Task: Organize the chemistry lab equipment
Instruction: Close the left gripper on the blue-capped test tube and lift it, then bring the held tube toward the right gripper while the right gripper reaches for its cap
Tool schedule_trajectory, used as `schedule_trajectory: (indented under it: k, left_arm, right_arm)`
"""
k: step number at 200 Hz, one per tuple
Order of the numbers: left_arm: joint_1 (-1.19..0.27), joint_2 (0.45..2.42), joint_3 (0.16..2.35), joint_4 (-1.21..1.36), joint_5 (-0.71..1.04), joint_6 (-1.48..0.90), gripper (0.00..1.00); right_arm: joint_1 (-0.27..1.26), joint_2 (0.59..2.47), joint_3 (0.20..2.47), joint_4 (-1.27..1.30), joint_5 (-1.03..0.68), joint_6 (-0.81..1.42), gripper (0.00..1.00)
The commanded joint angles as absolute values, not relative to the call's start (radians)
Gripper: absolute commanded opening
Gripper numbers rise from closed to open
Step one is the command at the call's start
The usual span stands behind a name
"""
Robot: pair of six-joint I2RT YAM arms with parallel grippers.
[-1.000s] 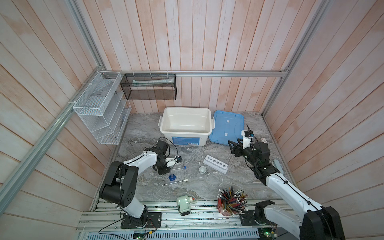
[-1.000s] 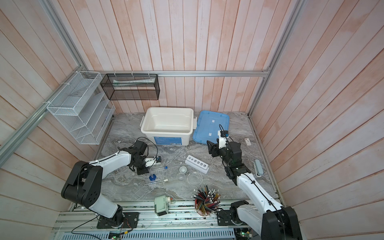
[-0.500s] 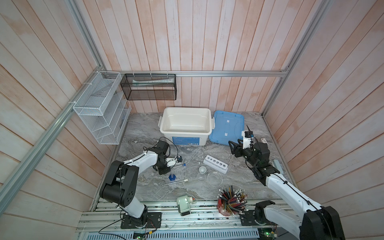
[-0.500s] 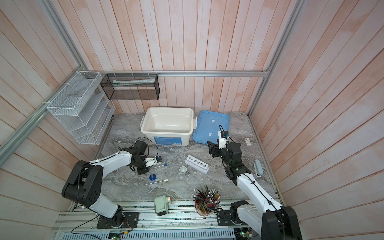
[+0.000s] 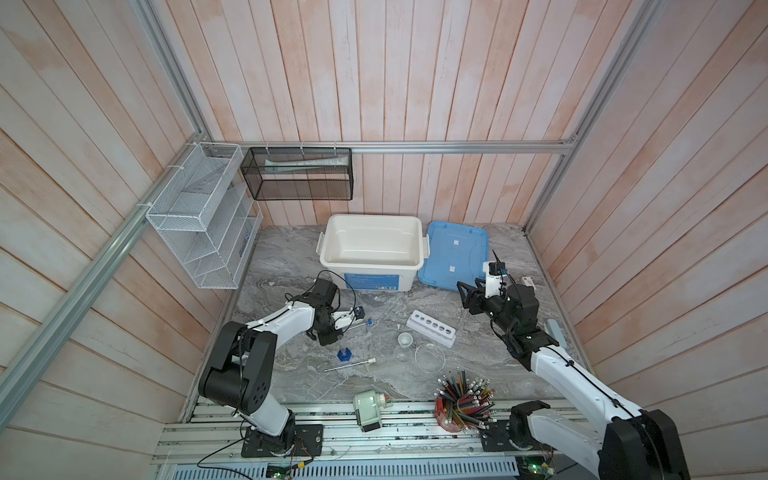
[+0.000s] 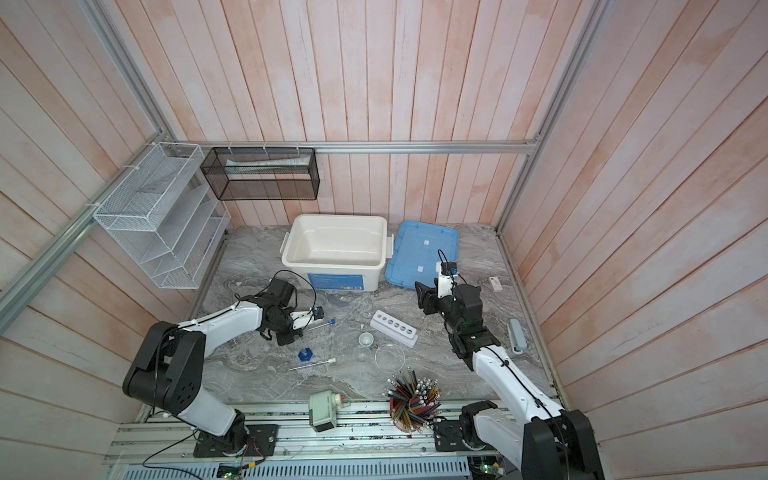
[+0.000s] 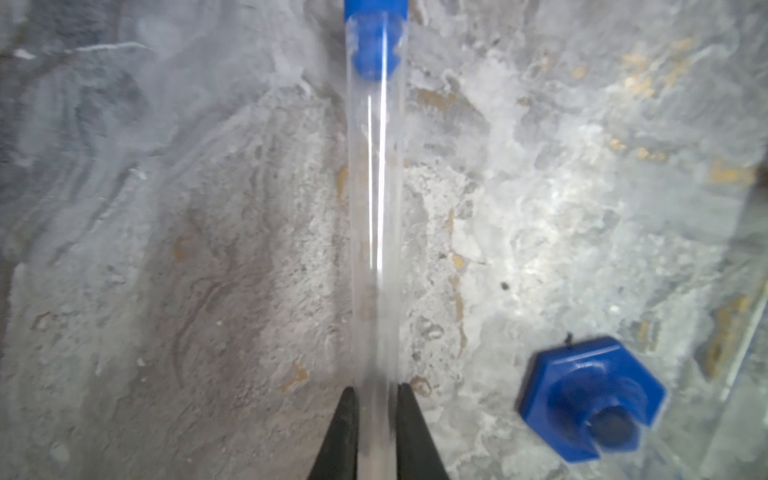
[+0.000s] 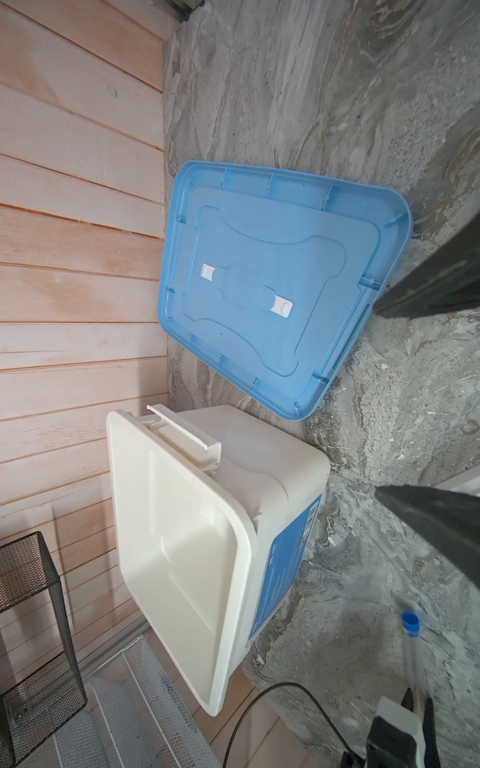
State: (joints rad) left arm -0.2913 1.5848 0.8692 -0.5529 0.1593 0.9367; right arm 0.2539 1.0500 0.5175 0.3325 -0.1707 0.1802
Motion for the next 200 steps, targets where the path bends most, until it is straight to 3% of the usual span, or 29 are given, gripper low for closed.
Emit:
schedule_trajectory:
  k: [1,76,128,168,200]
  left_arm:
    - [-0.258,1.504,0.852,-0.485,0.192,0.901,0.08]
    - [-0.221,1.167,0.772,-0.371,0.24,0.852,0.08]
    - [-0.222,0.939,0.753,-0.227,0.314,0.698,0.08]
    - [-0.231,0.942,0.785,-0.082,0.526,0.396,0.08]
    - [-0.292,1.01,0.781,0.011,0.659,0.31,0.08]
  right_arm:
    - [0.258,1.045,0.546,0.299,-0.168,0.189,0.65]
    - [0.29,0.991,0.634,0.202,-0.199,0.225,0.64]
    - [0.461,1.035,0.799,0.091,-0.144,0.167,0.65]
    - [0.54,1.061,0.988,0.058,-0.181,0.137,0.67]
    - [0.573,1.099,1.054,0.11,-0.313,0.189,0.67]
